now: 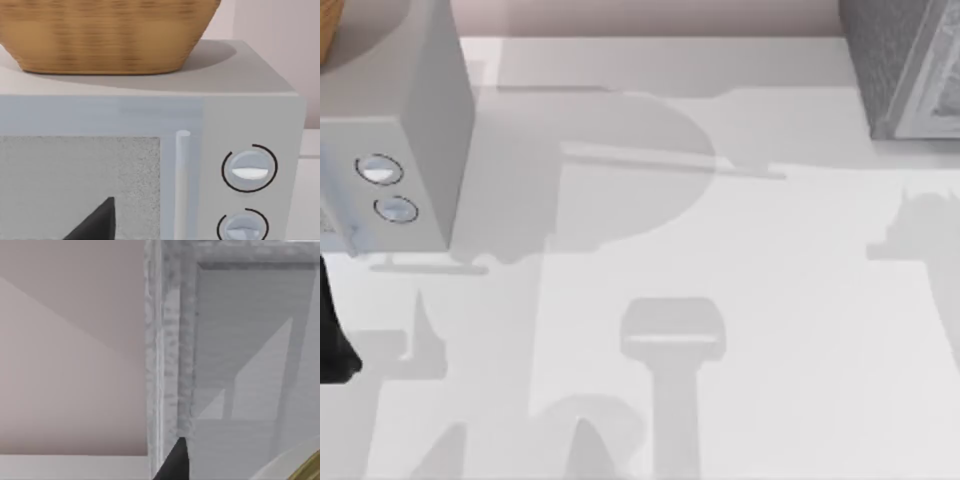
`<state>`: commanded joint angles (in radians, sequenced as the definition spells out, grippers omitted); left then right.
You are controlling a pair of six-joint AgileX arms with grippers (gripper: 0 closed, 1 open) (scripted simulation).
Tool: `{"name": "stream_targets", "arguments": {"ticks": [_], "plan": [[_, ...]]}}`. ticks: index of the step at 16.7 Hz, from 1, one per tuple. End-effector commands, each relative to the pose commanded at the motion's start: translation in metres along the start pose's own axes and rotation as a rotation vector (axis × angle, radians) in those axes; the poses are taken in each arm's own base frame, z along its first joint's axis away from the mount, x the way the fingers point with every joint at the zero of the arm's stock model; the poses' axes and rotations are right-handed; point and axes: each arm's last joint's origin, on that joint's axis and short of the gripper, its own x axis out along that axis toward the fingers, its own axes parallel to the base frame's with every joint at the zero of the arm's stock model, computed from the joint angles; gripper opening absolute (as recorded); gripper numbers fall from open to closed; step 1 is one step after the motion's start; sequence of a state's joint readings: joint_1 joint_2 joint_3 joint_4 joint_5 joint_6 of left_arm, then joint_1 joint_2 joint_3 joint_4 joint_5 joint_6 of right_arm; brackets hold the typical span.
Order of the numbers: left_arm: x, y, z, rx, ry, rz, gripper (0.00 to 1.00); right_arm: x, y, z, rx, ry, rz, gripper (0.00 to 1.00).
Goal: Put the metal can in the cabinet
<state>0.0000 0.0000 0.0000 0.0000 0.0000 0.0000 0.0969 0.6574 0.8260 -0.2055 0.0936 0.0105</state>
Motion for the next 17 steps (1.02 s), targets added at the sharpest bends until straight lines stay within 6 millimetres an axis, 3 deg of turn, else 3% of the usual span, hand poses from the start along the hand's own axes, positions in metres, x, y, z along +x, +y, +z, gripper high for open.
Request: {"name": "stream_targets", "arguments": {"ticks": [4, 8, 12, 17], "plan": [[0.0, 0.0, 0.0, 0.0, 0.0, 0.0, 1.0, 0.039, 0.011, 0.076, -0.001, -0.007, -0.004, 0.0], [0.0, 0.0, 0.0, 0.0, 0.0, 0.0, 1.0, 0.076, 0.023, 0.129, 0.002, -0.025, -0.004, 0.0], [0.0, 0.0, 0.0, 0.0, 0.0, 0.0, 1.0, 0.1, 0.033, 0.153, 0.004, -0.036, -0.004, 0.0], [0.0, 0.0, 0.0, 0.0, 0.0, 0.0, 1.0, 0.105, 0.034, 0.156, 0.005, -0.036, -0.004, 0.0]]}}
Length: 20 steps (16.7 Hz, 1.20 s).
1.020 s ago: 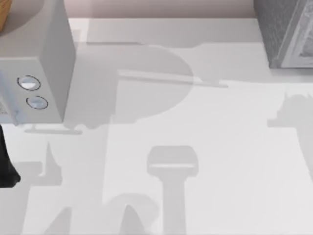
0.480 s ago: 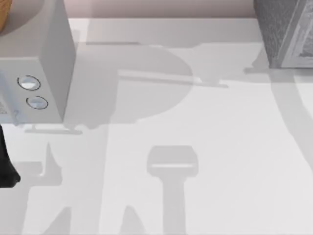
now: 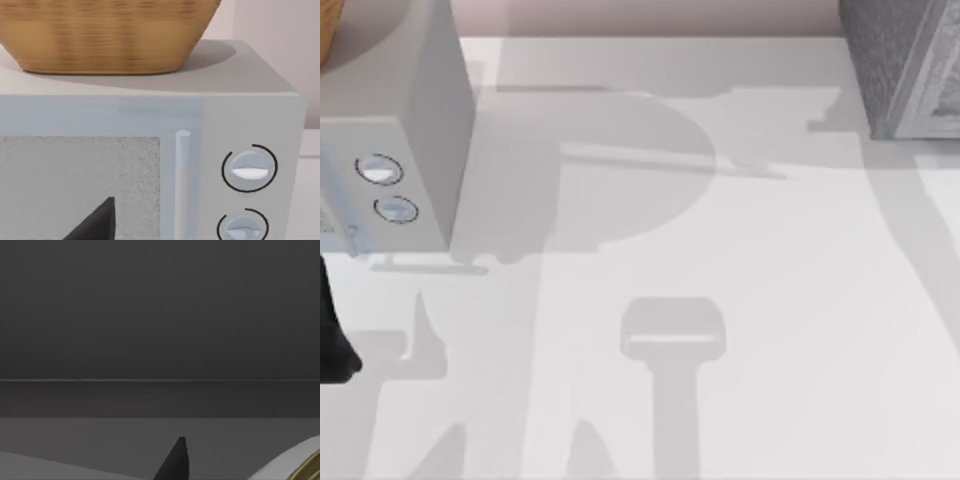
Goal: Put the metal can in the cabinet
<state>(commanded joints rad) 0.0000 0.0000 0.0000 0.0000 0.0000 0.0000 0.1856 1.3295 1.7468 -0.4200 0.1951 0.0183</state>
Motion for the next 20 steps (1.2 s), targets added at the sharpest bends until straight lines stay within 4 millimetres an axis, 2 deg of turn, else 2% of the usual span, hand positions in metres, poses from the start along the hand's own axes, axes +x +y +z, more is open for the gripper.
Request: {"name": "stream_targets", "arguments": {"ticks": [3, 5, 13, 17, 20], "plan": [[0.0, 0.0, 0.0, 0.0, 0.0, 0.0, 1.0, 0.003, -0.001, 0.0, 0.001, 0.002, -0.002, 0.0], [0.0, 0.0, 0.0, 0.0, 0.0, 0.0, 1.0, 0.015, 0.001, 0.003, -0.001, 0.014, 0.002, 0.0], [0.0, 0.0, 0.0, 0.0, 0.0, 0.0, 1.0, 0.093, 0.004, 0.031, 0.001, 0.002, 0.003, 0.0], [0.0, 0.0, 0.0, 0.0, 0.0, 0.0, 1.0, 0.129, 0.001, 0.029, 0.002, -0.009, -0.002, 0.0], [0.0, 0.0, 0.0, 0.0, 0.0, 0.0, 1.0, 0.145, -0.002, 0.022, 0.002, -0.004, -0.003, 0.0]]}}
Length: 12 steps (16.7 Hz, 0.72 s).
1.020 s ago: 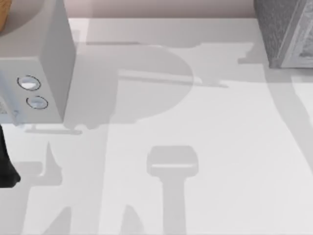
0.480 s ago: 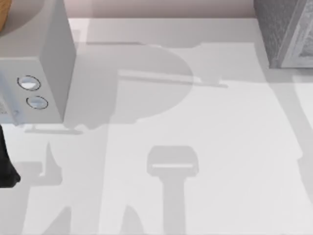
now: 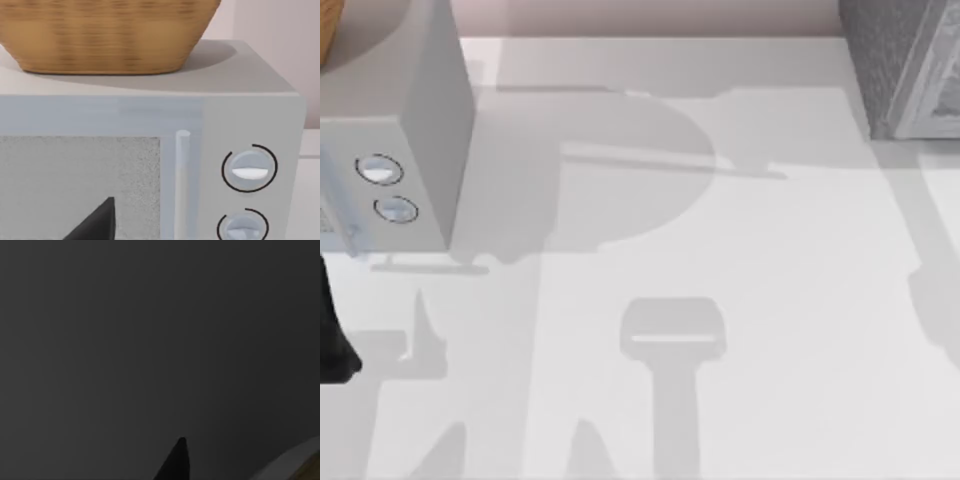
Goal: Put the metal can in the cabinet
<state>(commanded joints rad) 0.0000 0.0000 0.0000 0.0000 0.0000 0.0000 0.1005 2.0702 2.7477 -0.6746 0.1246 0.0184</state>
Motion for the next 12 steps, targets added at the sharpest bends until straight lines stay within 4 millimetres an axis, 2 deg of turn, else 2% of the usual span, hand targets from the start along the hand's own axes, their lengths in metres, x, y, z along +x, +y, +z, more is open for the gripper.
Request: {"name": "stream_targets", "arguments": {"ticks": [6, 12], "plan": [[0.0, 0.0, 0.0, 0.0, 0.0, 0.0, 1.0, 0.0043, -0.0008, -0.0025, 0.0, 0.003, 0.0, 0.0], [0.0, 0.0, 0.0, 0.0, 0.0, 0.0, 1.0, 0.0043, -0.0008, -0.0025, 0.0, 0.003, 0.0, 0.45]]}}
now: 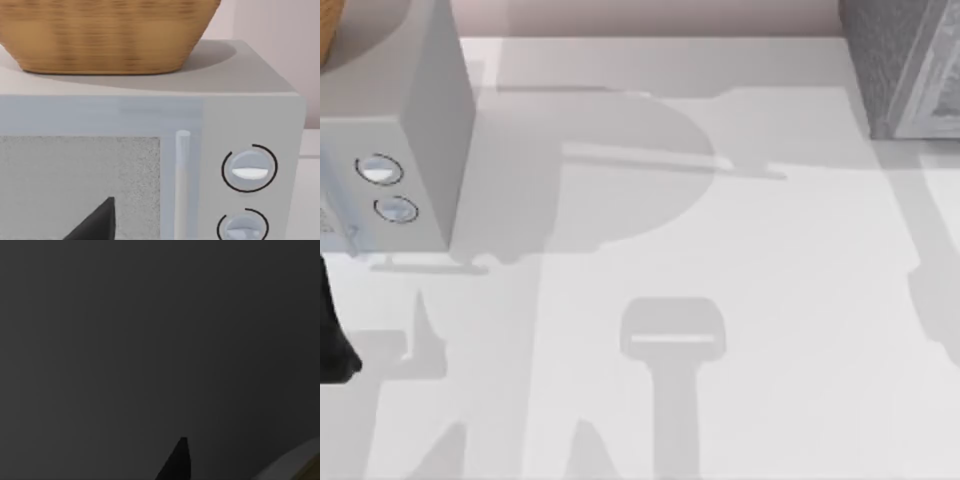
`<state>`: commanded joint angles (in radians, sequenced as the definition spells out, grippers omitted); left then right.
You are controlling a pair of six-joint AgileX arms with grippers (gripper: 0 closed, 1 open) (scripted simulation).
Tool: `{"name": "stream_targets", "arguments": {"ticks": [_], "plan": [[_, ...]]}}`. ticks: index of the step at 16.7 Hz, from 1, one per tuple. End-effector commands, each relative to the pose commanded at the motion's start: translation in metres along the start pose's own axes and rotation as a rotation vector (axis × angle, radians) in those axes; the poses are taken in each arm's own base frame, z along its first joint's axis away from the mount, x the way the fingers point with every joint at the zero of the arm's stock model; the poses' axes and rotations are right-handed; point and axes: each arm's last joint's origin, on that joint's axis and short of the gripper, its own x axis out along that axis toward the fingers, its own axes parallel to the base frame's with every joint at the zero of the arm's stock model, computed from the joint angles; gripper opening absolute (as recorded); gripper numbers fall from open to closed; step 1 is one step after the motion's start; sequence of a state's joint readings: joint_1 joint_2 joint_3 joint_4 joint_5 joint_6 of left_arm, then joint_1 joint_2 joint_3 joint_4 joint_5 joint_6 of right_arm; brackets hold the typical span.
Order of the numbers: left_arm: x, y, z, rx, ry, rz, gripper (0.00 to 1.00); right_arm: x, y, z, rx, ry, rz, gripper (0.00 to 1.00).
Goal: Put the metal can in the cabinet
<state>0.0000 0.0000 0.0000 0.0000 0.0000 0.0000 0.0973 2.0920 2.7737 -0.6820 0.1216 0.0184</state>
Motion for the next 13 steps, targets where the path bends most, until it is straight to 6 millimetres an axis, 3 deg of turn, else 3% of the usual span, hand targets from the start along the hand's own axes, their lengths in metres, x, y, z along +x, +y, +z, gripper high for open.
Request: {"name": "stream_targets", "arguments": {"ticks": [7, 13], "plan": [[0.0, 0.0, 0.0, 0.0, 0.0, 0.0, 1.0, 0.0, 0.0, 0.0, 0.0, 0.0, 0.0, 0.98], [0.0, 0.0, 0.0, 0.0, 0.0, 0.0, 1.0, 0.0, 0.0, 0.0, 0.0, 0.0, 0.0, 1.0]]}}
